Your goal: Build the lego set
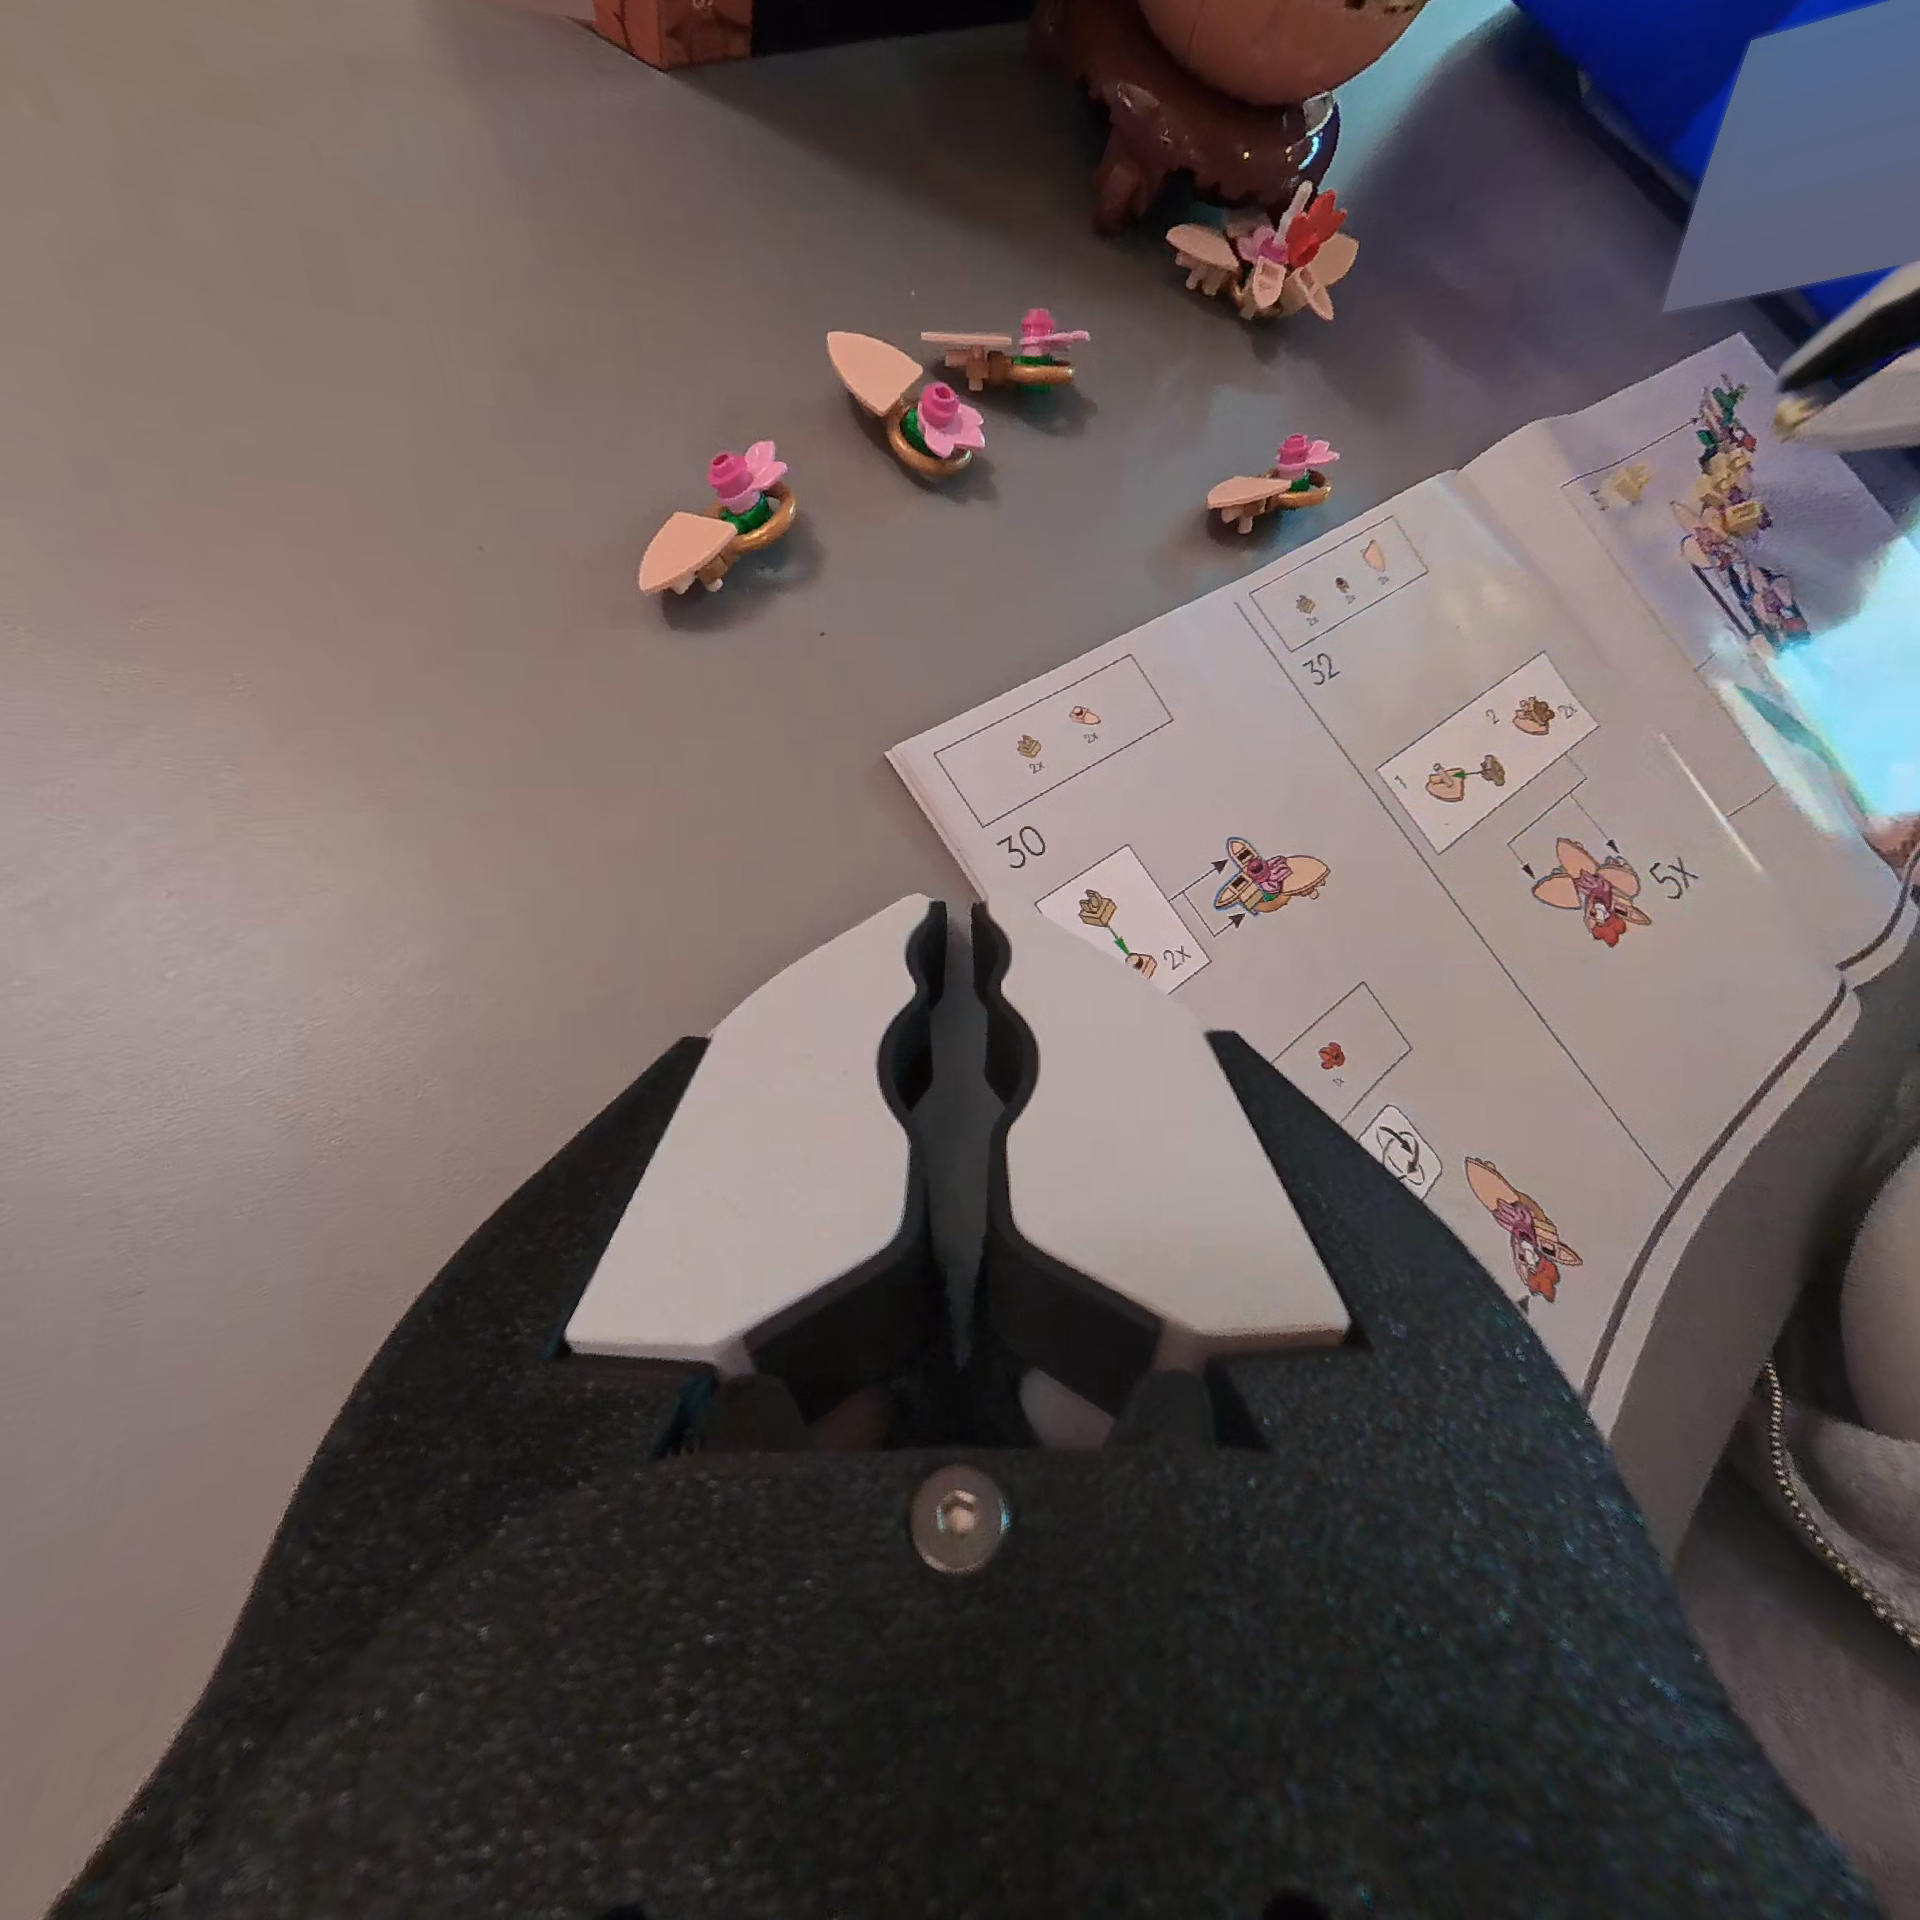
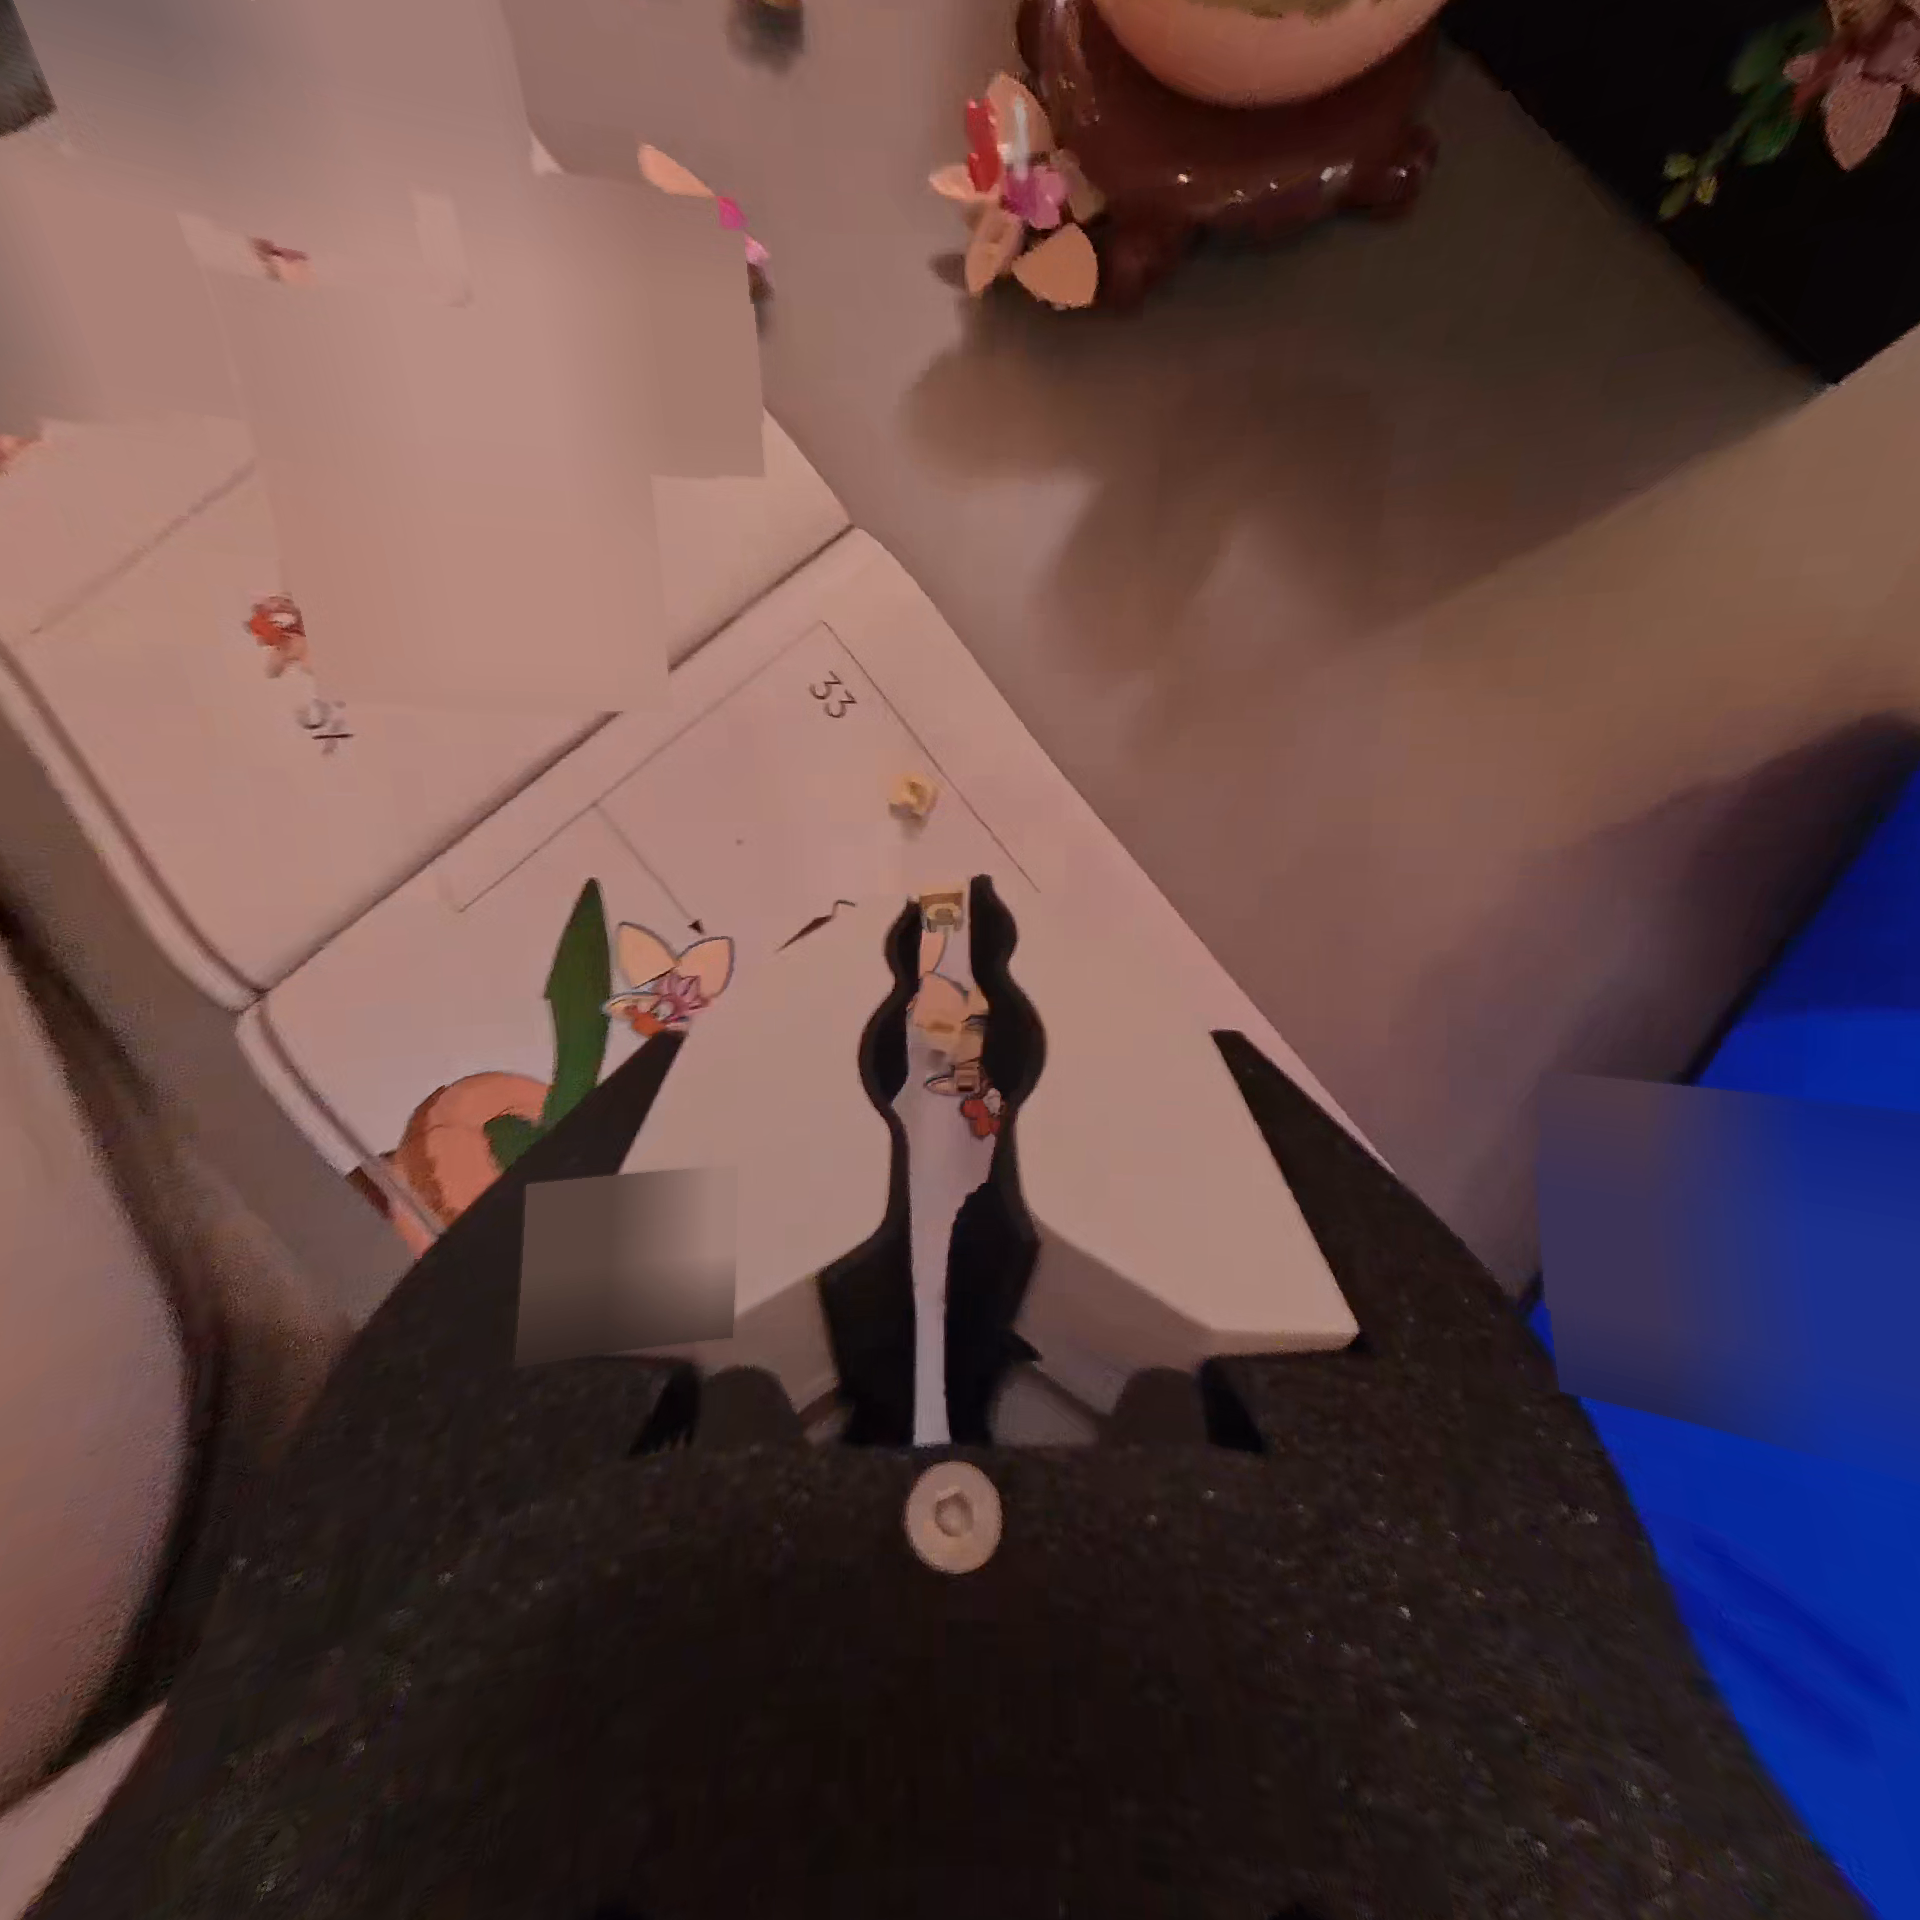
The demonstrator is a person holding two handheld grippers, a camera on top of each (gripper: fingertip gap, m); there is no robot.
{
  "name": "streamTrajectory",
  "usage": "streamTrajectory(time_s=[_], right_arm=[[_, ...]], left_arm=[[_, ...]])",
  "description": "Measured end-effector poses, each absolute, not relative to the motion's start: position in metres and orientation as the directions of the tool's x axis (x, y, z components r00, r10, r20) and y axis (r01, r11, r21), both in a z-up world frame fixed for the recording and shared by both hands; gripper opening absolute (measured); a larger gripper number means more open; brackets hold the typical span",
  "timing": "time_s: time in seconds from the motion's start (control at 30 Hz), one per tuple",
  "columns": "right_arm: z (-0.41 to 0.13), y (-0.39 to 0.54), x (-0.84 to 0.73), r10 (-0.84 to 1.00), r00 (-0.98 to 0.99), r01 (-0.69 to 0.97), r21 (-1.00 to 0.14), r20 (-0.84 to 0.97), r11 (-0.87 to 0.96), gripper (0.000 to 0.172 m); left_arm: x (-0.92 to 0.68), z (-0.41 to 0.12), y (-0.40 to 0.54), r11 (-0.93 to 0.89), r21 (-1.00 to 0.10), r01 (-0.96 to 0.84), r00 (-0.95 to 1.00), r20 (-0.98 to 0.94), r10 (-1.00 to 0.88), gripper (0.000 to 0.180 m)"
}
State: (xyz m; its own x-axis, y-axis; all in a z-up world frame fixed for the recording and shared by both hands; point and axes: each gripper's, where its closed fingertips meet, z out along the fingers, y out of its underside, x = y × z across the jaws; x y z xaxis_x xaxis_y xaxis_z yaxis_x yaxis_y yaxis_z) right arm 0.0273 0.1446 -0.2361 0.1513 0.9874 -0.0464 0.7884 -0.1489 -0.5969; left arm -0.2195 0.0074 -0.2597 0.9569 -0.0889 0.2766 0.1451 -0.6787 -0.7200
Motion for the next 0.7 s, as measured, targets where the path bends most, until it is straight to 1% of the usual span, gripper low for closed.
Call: streamTrajectory(time_s=[0.03,0.07,0.2,0.33,0.4,0.47,0.53,0.57,0.63,0.7], right_arm=[[-0.241,0.146,0.027,0.986,0.159,0.79,-0.595,-0.04,-0.152,0.014],[-0.246,0.144,0.026,0.987,0.152,0.799,-0.582,-0.046,-0.15,0.017],[-0.256,0.142,0.024,0.991,0.126,0.822,-0.555,-0.042,-0.128,0.026],[-0.26,0.149,0.025,0.994,0.105,0.84,-0.537,0.032,-0.071,0.035],[-0.255,0.148,0.024,0.995,0.078,0.831,-0.555,0.067,-0.028,0.038],[-0.243,0.148,0.02,0.994,0.072,0.792,-0.61,0.087,-0.004,0.038],[-0.225,0.149,0.016,0.991,0.082,0.727,-0.687,0.103,0.011,0.034],[-0.218,0.147,0.013,0.992,0.073,0.695,-0.718,0.105,0.025,0.025],[-0.213,0.137,0.006,0.994,0.024,0.665,-0.744,0.106,0.063,0.0],[-0.219,0.141,-0.002,0.986,0.057,0.683,-0.726,0.155,0.074,0.0]], left_arm=[[-0.219,-0.26,0.007,-0.679,-0.719,0.148,0.955,0.282,-0.091,0.005],[-0.219,-0.26,0.007,-0.679,-0.718,0.152,0.954,0.287,-0.091,0.005],[-0.219,-0.259,0.007,-0.68,-0.716,0.157,0.951,0.296,-0.092,0.005],[-0.219,-0.26,0.007,-0.68,-0.718,0.152,0.953,0.29,-0.093,0.005],[-0.219,-0.259,0.007,-0.68,-0.717,0.155,0.951,0.294,-0.093,0.005],[-0.219,-0.259,0.007,-0.68,-0.716,0.159,0.95,0.298,-0.092,0.005],[-0.219,-0.259,0.007,-0.68,-0.716,0.158,0.95,0.298,-0.092,0.005],[-0.219,-0.259,0.007,-0.68,-0.716,0.157,0.95,0.297,-0.093,0.005],[-0.218,-0.259,0.007,-0.681,-0.716,0.155,0.95,0.297,-0.097,0.005],[-0.218,-0.259,0.007,-0.681,-0.716,0.155,0.95,0.298,-0.097,0.005]])
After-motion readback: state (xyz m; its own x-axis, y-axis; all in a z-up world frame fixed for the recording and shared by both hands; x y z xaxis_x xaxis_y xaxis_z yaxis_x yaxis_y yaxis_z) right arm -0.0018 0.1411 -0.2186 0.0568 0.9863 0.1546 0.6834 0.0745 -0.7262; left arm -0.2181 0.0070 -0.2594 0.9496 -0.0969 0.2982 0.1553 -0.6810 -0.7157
